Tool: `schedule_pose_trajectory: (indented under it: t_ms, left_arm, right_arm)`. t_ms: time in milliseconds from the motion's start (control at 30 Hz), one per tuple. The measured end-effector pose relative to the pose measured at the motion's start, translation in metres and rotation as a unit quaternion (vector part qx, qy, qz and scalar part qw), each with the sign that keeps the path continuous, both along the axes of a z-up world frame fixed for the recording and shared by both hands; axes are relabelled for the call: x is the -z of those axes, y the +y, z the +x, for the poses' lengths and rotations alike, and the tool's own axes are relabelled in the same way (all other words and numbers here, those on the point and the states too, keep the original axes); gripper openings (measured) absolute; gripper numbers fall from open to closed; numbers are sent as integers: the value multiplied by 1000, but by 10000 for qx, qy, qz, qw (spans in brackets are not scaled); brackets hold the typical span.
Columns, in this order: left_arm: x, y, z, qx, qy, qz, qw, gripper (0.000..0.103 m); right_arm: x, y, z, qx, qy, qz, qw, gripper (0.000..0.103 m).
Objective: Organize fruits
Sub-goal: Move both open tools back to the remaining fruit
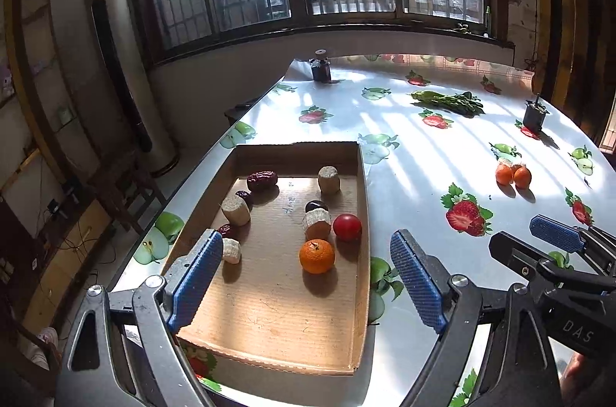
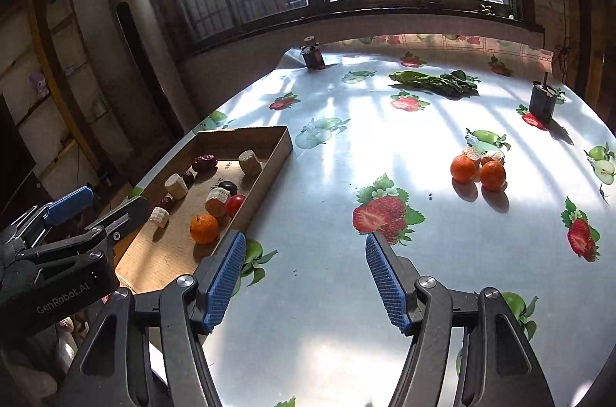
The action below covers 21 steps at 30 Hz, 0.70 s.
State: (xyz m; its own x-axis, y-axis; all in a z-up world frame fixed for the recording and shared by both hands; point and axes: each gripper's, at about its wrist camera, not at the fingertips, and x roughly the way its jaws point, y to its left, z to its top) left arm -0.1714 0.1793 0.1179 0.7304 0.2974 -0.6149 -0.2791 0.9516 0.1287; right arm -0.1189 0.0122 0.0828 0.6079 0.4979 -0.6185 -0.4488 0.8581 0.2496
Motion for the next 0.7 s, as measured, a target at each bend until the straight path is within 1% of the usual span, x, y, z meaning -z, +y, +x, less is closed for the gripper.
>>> schedule_pose_trajectory:
  t_ms: [167, 300, 400, 500, 567, 700]
  left_arm:
    - [3, -9, 1, 84, 56, 1, 9999, 88]
    - [7, -14, 6, 255, 180, -193, 9993, 88]
    - [7, -16, 11, 356, 222, -322, 9986, 88]
    - [8, -16, 19, 455, 270, -559, 9970, 88]
    - [9, -18, 26, 548, 312, -757, 9951, 88]
    - [10, -27, 46, 709, 375, -1022, 9915, 88]
  right_arm:
    - [1, -17, 2, 148, 15, -20, 9999, 72]
    - [3, -37, 7, 331, 62, -7, 9994, 72]
    - [4, -61, 15, 523, 198, 124, 9984, 72]
    - [2, -93, 25, 864, 266, 218, 9957, 72]
    - [0, -116, 34, 1158, 278, 170, 9927, 72]
    - [-4, -155, 56, 1646, 392, 111, 9855, 72]
